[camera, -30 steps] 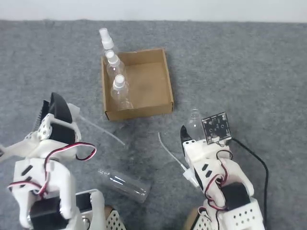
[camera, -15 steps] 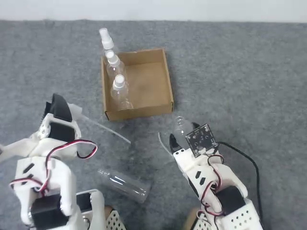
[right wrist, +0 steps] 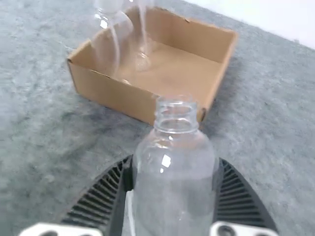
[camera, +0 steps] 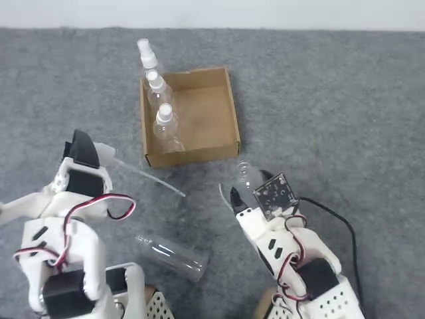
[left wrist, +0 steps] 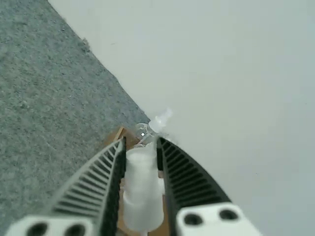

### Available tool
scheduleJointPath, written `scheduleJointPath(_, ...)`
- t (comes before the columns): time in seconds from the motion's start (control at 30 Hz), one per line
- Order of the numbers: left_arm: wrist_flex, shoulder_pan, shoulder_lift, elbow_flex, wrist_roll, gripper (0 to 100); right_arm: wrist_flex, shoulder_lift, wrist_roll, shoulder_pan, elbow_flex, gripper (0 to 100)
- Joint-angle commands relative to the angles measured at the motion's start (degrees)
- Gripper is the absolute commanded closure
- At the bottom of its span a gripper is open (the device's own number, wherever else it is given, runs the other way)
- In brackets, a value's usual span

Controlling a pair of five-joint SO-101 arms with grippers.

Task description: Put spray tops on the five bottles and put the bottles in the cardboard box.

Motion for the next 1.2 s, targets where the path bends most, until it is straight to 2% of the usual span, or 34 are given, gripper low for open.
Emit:
scheduleJointPath(0.0, -2.2, 4.3, -0.5, -0.2, 2.6, 99, -4.7, -1.4, 2.7, -2.9, 2.2, 82.7)
scheduleJointPath(0.2, -2.8, 6.0, -0.5, -0.2, 2.6, 99, -6.7, -1.4, 8.4, -5.3, 4.2, 82.7)
scheduleJointPath(0.47, -13.8, 6.1, -0.5, 7.9, 2.7, 99, -6.8, -1.4, 8.7, -9.6, 5.2, 82.7)
scheduleJointPath(0.73, -14.0, 5.7, -0.6, 8.0, 5.7, 99, -6.8, -1.4, 8.7, -11.6, 6.0, 82.7)
scheduleJointPath(1.17, -13.9, 6.1, -0.6, 8.4, 5.8, 99, -6.8, -1.3, 8.7, -14.5, 7.0, 82.6)
